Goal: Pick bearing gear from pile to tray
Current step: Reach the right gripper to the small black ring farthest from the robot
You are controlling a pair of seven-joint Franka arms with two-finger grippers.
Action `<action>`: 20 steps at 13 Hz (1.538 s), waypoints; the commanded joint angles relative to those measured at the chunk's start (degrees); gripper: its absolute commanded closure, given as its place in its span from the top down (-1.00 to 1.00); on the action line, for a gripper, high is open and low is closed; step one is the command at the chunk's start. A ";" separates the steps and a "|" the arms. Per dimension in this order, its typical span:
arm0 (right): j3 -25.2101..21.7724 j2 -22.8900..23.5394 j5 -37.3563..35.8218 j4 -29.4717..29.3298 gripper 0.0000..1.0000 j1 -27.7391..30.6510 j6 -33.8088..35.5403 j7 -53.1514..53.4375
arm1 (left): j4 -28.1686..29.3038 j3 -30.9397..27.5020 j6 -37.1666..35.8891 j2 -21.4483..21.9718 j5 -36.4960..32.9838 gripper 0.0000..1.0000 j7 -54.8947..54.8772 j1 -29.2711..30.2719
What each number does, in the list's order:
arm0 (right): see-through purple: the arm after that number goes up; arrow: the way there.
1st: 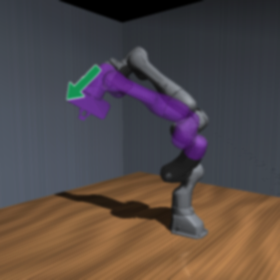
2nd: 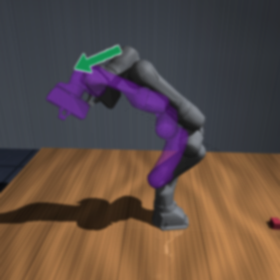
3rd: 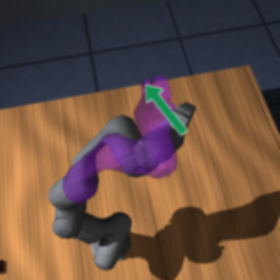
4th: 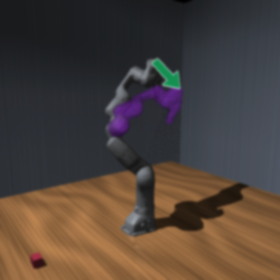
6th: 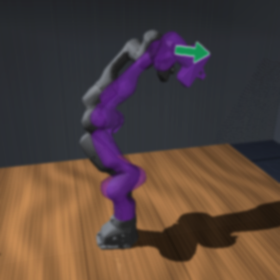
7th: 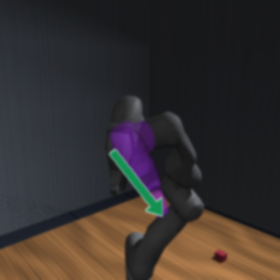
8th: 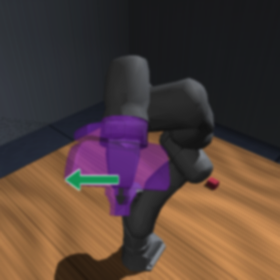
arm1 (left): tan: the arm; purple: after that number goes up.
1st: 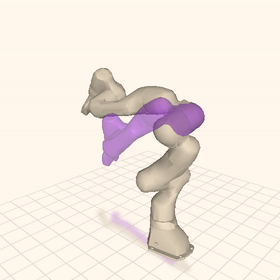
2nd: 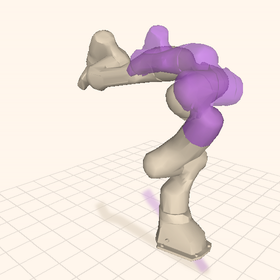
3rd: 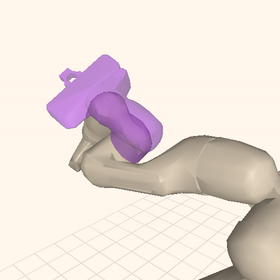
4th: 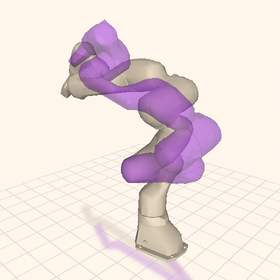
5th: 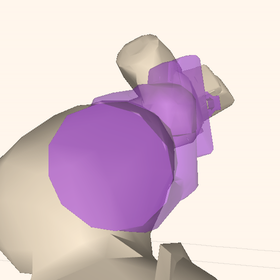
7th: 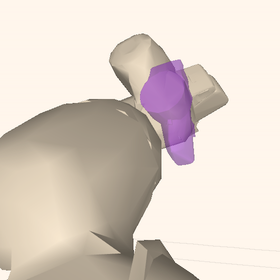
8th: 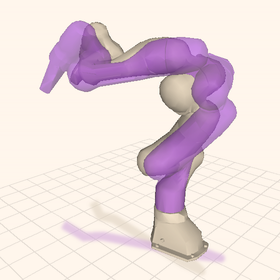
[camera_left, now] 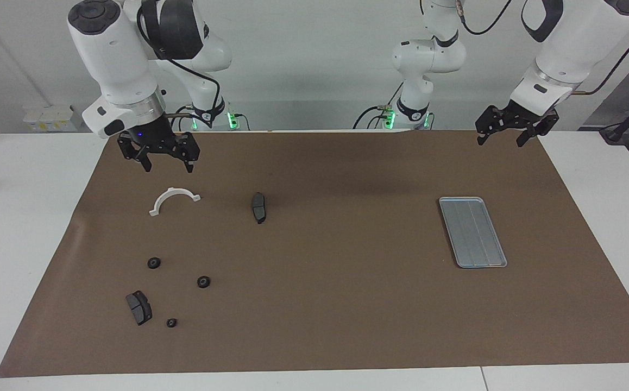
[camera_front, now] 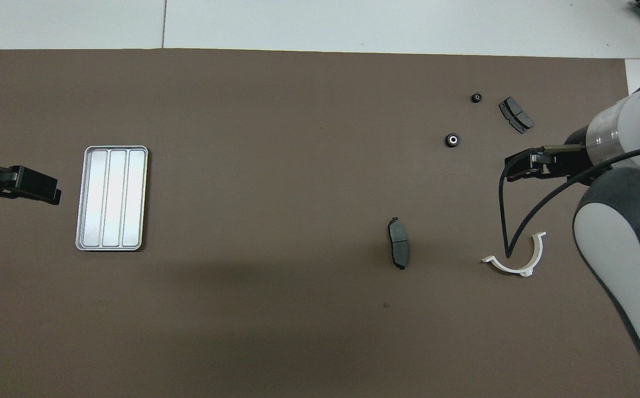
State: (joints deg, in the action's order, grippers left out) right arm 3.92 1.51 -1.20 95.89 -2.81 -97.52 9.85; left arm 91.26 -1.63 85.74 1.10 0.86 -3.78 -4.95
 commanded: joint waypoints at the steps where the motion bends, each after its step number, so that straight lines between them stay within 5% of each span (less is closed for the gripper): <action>1: 0.12 -1.60 0.40 4.38 1.00 -0.18 -3.89 -0.71 | 1.02 0.31 -0.57 1.36 0.37 1.00 0.35 0.64; 9: -0.05 11.04 -0.65 6.68 1.00 1.04 -24.62 -4.39 | 1.02 0.31 -0.57 1.36 0.37 1.00 0.35 0.64; 20: -0.23 28.98 -4.43 2.65 1.00 1.23 -43.71 -4.58 | 1.02 0.31 -0.57 1.36 0.37 1.00 0.35 0.64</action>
State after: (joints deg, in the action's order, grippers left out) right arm 3.39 26.98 -4.58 101.86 -1.72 -139.66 5.65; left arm 91.26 -1.63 85.73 1.10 0.86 -3.77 -4.95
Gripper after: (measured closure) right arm 0.000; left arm 0.000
